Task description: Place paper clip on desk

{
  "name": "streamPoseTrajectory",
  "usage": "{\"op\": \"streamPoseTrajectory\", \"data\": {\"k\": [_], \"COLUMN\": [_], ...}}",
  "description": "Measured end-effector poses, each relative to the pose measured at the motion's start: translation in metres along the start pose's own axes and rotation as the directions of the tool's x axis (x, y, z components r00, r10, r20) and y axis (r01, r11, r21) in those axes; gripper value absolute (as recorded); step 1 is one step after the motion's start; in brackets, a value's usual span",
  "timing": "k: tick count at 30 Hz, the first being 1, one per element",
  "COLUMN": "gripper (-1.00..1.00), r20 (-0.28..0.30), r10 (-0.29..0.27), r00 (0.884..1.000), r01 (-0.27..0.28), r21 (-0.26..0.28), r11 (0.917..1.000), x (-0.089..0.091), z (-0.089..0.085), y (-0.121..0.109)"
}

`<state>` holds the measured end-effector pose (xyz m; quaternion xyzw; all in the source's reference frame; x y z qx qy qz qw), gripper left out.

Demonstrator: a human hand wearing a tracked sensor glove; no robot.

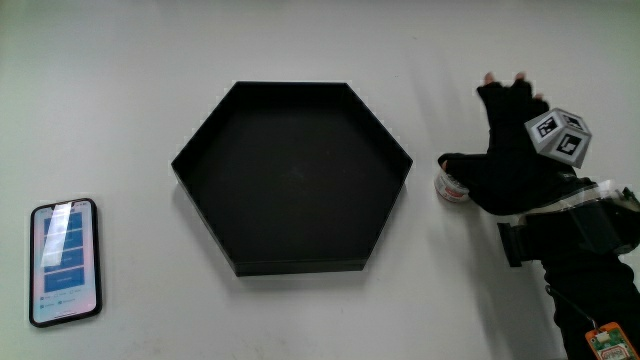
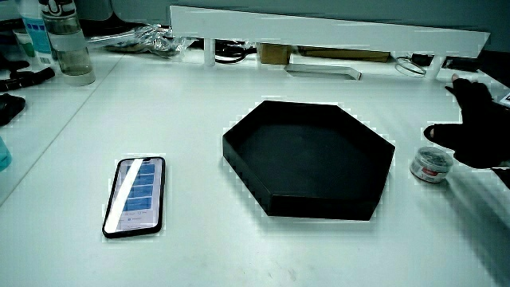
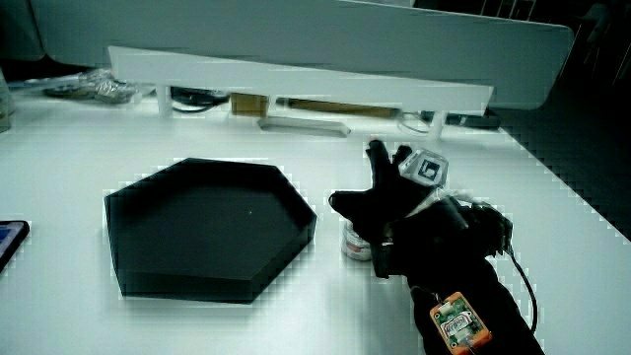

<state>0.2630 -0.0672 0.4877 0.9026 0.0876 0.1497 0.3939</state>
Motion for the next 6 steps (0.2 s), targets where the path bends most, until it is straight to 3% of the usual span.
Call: {"op": "streamPoseTrajectory", "data": {"k": [1, 4, 6], "gripper": [-1.0, -1.0, -1.0], "r20": [-0.029, 0.021, 0.022], "r10": [-0.021, -0.026, -0.007], "r00": [0.999, 0.999, 1.0], "r01": [0.021, 0.026, 0.007], "r21": [0.016, 0.023, 0.01], "r11": [0.9996, 0.9994, 0.9999], "x": [0.0006, -0.0019, -0.0062], "z": [0.0032, 0.0058, 0.0046], "y": [-0.0037, -0.0046, -0.0064]}}
